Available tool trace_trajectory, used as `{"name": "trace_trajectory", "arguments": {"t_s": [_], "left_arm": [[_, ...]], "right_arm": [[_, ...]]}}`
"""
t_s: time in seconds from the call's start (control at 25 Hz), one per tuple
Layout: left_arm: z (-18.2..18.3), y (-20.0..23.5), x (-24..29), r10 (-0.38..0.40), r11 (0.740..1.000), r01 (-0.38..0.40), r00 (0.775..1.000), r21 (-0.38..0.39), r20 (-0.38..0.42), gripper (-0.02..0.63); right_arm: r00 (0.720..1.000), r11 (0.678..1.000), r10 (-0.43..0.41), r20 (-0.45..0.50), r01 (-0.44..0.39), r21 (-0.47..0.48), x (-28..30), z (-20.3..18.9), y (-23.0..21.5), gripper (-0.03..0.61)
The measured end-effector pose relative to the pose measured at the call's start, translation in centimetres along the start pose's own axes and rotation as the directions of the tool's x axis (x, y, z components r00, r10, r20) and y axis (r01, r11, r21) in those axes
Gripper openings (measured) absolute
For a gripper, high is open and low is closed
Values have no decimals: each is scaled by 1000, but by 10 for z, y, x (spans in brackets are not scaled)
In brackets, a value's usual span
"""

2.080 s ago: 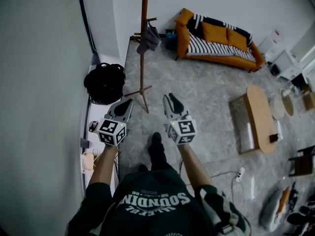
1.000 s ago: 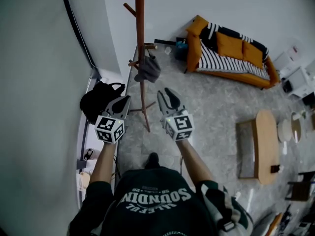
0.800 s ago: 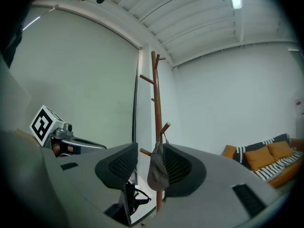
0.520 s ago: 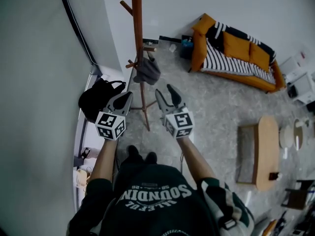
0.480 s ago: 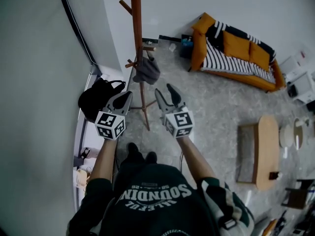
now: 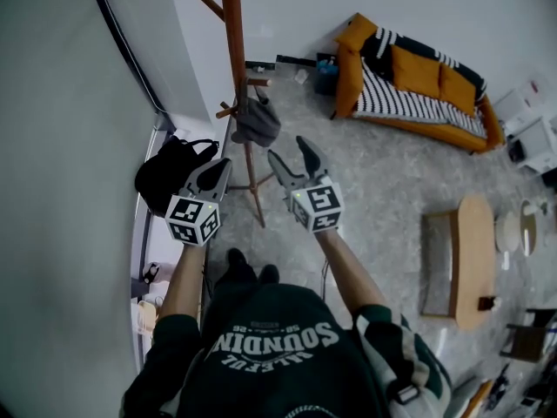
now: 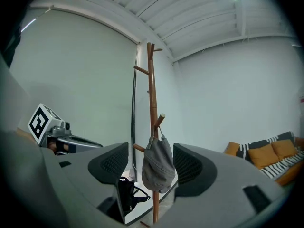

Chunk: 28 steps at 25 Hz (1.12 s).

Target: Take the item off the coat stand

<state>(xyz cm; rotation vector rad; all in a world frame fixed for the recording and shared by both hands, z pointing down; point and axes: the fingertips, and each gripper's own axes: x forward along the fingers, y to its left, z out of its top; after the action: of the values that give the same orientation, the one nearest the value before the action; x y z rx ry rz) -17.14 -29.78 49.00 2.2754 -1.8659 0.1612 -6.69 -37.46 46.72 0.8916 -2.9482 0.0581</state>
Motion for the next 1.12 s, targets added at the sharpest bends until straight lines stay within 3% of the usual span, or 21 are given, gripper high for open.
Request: {"name": "trace_trajectory", "arguments": {"t_s": [0.64,1.12], "left_arm": [[-8,37,-9,44,999,-44,999,-31,-8,0],[-16,76,-28,104,993,-105,994,-53,-20,0]], "right_arm": [[993,998,51,-103,-53,-20,61,-22,-8,321],[974,997,61,-220,-69,-28,118,-73,-26,354]]}}
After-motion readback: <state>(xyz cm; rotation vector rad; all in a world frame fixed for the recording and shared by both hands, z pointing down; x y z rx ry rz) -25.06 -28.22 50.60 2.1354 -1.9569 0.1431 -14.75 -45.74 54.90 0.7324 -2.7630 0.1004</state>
